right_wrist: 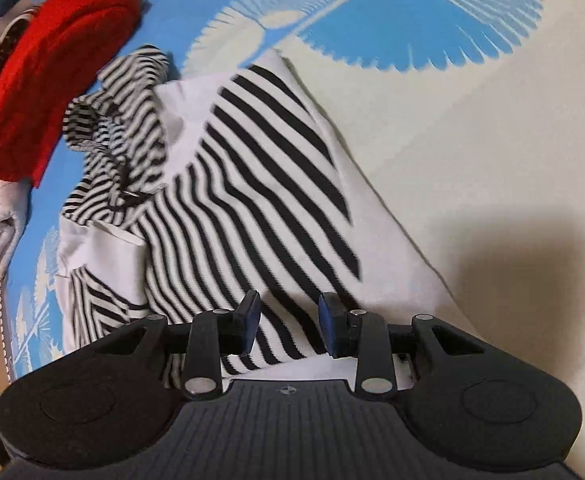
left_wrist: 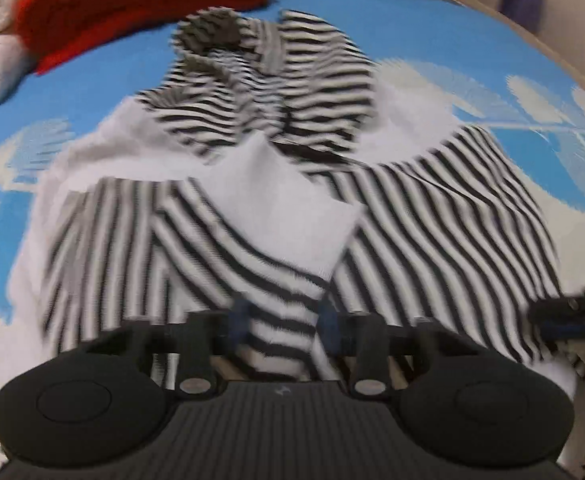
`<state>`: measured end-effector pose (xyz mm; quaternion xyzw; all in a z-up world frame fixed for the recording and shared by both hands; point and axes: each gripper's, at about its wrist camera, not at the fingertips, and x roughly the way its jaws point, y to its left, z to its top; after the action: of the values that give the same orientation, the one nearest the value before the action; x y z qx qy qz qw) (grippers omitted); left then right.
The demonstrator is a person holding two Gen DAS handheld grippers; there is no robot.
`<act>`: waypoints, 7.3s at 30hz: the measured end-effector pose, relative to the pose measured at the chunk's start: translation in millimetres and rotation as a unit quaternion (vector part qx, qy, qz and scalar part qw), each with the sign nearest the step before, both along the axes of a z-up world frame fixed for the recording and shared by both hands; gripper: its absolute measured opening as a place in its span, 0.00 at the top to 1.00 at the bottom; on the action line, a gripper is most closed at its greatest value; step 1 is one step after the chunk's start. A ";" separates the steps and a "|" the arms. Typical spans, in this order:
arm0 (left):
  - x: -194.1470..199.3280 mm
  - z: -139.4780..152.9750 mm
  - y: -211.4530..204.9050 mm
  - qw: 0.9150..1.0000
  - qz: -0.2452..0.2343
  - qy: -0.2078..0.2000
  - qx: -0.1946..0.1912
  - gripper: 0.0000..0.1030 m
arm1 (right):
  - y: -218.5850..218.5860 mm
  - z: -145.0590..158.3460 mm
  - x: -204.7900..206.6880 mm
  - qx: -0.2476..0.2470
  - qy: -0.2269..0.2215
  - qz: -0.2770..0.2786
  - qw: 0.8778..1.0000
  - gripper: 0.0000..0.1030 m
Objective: Fold small clothes
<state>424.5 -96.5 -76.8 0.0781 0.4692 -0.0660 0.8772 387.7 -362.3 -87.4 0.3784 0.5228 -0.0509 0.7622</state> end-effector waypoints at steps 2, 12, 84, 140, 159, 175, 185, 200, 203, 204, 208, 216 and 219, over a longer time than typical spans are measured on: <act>1.8 12.8 21.5 0.998 0.065 -0.008 -0.009 0.90 | -1.9 -4.0 -0.8 0.001 0.005 -0.005 1.000 0.70; -27.1 64.1 156.1 0.937 0.313 0.007 -0.155 0.73 | 1.1 -1.4 -0.9 -0.014 0.015 -0.013 1.000 0.73; -39.5 83.3 116.4 0.988 0.101 -0.119 -0.015 0.36 | 61.2 85.2 -5.7 -0.290 -0.133 0.121 0.940 0.68; 358.8 49.6 16.9 0.998 0.007 -0.060 0.002 1.00 | -5.4 74.1 28.6 -0.275 -0.114 0.115 0.948 0.71; -113.0 156.0 84.8 0.979 -0.189 -0.058 -0.056 0.94 | -15.5 119.4 1.1 -0.201 -0.200 0.036 0.958 0.71; 3.2 33.6 152.9 0.910 0.211 0.160 -0.318 0.67 | 40.1 65.5 41.5 -0.070 -0.118 0.105 0.985 0.70; 4.0 40.1 163.2 0.929 0.201 0.117 -0.286 0.97 | 62.8 35.4 61.2 -0.075 -0.100 0.141 0.982 1.00; -12.0 31.3 222.8 0.925 0.278 0.147 -0.214 0.96 | 21.4 12.2 8.9 0.032 -0.001 0.029 0.999 0.98; -13.6 38.7 231.7 0.916 0.287 0.125 -0.250 0.82 | 23.0 23.2 7.2 -0.031 -0.017 0.024 0.999 0.95; -13.3 44.0 234.9 0.912 0.287 0.115 -0.271 0.71 | 19.1 31.2 6.9 -0.032 -0.045 0.012 0.998 0.95; -6.2 47.7 230.4 0.901 0.275 0.103 -0.320 0.56 | 13.1 43.8 17.9 -0.014 -0.097 0.017 0.995 0.58; 7.9 22.0 212.2 0.898 0.290 0.130 -0.305 0.79 | 46.1 27.7 31.7 -0.007 -0.075 0.076 0.994 0.73; 4.1 38.5 213.1 0.909 0.274 0.087 -0.302 0.99 | 48.6 34.5 31.1 0.002 -0.107 0.077 0.991 0.99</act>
<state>428.6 116.6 -38.2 -0.3287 0.5043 0.0321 0.7979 418.8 -313.8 -52.9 0.3419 0.4656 0.0495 0.8148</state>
